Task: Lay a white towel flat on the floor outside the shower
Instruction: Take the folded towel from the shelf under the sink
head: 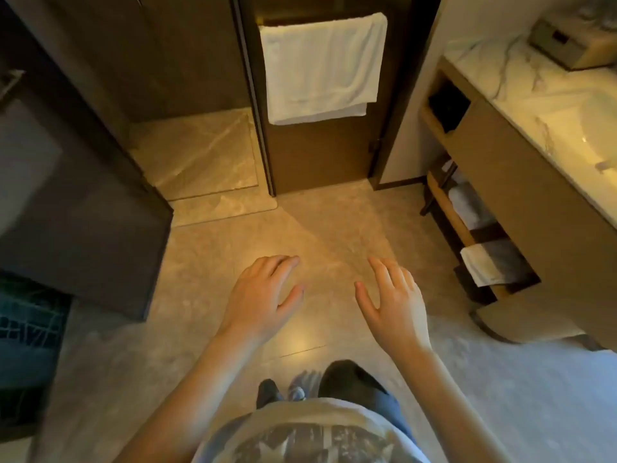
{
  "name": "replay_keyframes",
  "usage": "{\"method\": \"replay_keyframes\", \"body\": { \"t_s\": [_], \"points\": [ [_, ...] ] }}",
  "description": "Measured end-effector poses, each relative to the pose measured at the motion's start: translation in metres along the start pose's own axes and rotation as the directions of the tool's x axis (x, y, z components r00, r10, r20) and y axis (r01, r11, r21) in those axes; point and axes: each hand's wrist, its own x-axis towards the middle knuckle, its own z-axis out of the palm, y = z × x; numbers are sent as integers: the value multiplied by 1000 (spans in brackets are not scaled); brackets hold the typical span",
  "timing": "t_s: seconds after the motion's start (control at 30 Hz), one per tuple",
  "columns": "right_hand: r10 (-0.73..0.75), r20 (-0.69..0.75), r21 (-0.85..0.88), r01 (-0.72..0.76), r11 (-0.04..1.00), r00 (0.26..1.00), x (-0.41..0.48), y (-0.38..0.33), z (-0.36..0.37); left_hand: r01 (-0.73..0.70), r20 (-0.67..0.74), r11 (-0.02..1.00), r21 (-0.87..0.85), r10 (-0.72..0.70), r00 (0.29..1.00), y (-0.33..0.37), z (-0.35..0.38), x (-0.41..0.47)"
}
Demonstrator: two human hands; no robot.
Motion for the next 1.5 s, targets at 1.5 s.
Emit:
{"method": "replay_keyframes", "body": {
  "t_s": [1.5],
  "points": [
    [854,-411,271,-851,450,320,379,243,-10,-747,409,553,-370,819,403,111,182,689]
  ]
}}
